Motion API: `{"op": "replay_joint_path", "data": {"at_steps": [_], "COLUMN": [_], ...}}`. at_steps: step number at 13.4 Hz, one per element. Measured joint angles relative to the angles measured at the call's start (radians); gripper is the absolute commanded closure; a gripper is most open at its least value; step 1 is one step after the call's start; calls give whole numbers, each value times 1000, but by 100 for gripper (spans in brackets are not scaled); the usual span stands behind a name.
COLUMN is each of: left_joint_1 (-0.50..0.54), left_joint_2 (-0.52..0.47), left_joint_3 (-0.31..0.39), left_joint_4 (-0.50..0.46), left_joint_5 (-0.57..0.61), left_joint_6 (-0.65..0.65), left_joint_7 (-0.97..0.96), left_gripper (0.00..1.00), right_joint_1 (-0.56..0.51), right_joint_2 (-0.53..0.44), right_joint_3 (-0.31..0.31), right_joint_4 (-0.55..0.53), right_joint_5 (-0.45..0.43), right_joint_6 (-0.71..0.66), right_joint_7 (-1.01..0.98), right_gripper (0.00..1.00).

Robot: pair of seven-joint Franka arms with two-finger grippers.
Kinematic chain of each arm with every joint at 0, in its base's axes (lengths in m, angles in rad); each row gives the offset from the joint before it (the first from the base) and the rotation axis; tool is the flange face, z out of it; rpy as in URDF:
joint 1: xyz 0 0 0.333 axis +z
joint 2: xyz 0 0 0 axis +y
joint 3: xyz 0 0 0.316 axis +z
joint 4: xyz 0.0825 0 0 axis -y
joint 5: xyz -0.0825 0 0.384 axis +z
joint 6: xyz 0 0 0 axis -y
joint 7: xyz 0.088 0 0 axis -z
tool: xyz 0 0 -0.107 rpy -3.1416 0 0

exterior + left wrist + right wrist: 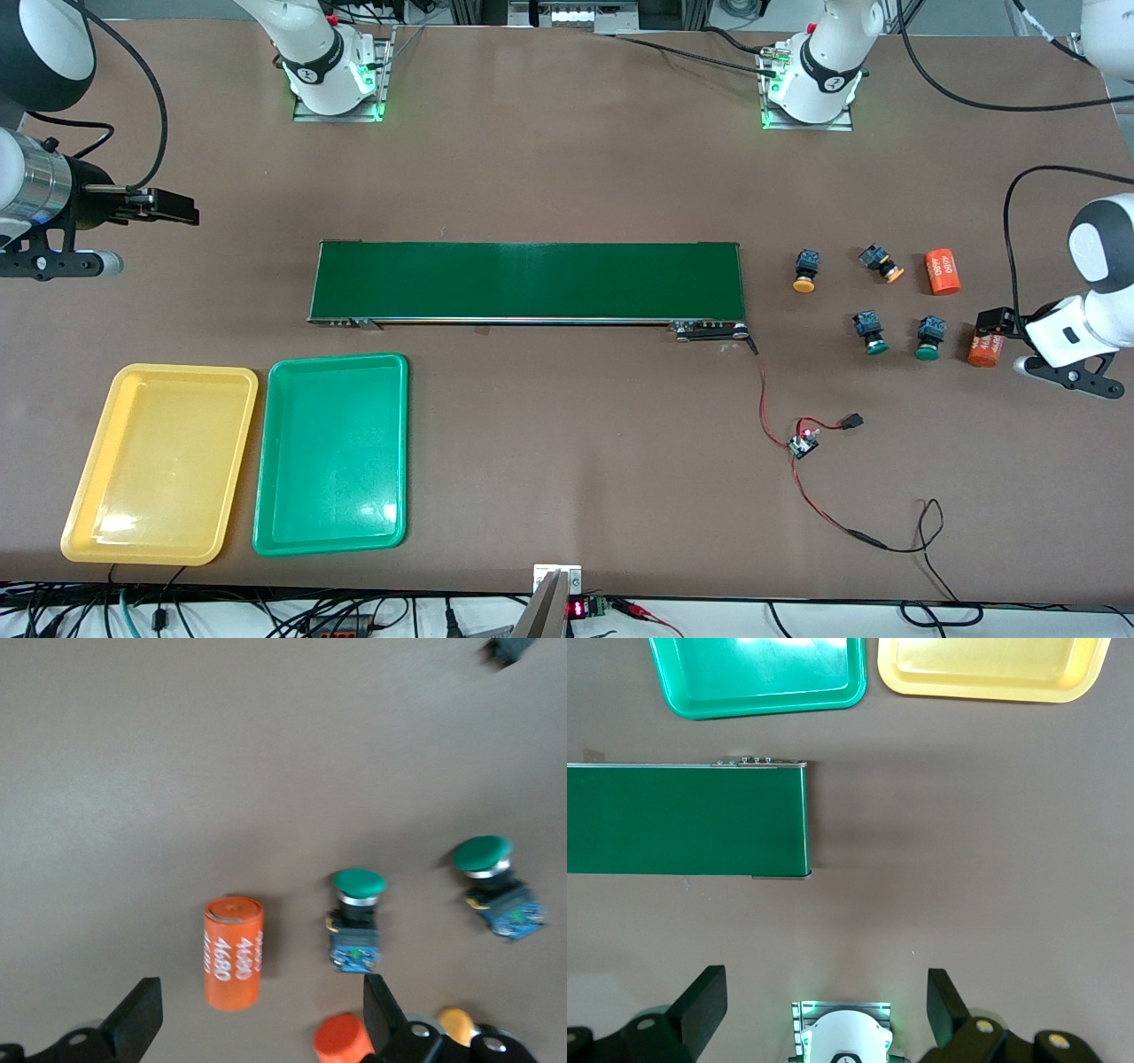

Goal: Sort buttons by color to trays
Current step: 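Lower the left gripper and grasp an orange battery cylinder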

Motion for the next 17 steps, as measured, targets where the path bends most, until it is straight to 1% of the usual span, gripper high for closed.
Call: {"op": "replay_joint_path", "data": {"at_steps": [3, 5, 7, 8, 9, 10, 11, 12, 14, 17], "left_joint_1": [57, 75, 87, 88, 89, 93, 100, 105, 108, 108], "left_joint_2": [68, 109, 136, 144, 151, 159, 168, 176, 180, 177], "left_joint_3": [-1, -2, -3, -3, -3, -3, -3, -3, -4, -10], "left_joint_4": [-31, -37, -40, -44, -46, -46, -46, -46, -46, -43], "left_joint_5": [0, 0, 0, 0, 0, 0, 0, 0, 0, 0], "left_joint_6": [110, 193, 213, 215, 217, 219, 228, 234, 236, 222], "left_joint_7": [65, 94, 117, 131, 136, 143, 151, 158, 174, 207], "left_gripper": [0, 0, 0, 6, 14, 28, 47, 59, 70, 76], "right_joint_1": [0, 0, 0, 0, 0, 0, 0, 1, 1, 0], "right_joint_2": [0, 0, 0, 0, 0, 0, 0, 0, 0, 0], "right_joint_3": [1, 1, 1, 1, 1, 1, 1, 1, 1, 1], "right_joint_4": [0, 1, 1, 1, 1, 1, 1, 1, 1, 1], "right_joint_5": [3, 7, 7, 7, 7, 7, 7, 7, 7, 7], "right_joint_6": [0, 0, 0, 0, 0, 0, 0, 0, 0, 0], "right_joint_7": [0, 0, 0, 0, 0, 0, 0, 0, 0, 0], "right_gripper": [0, 0, 0, 0, 0, 0, 0, 0, 0, 0]}}
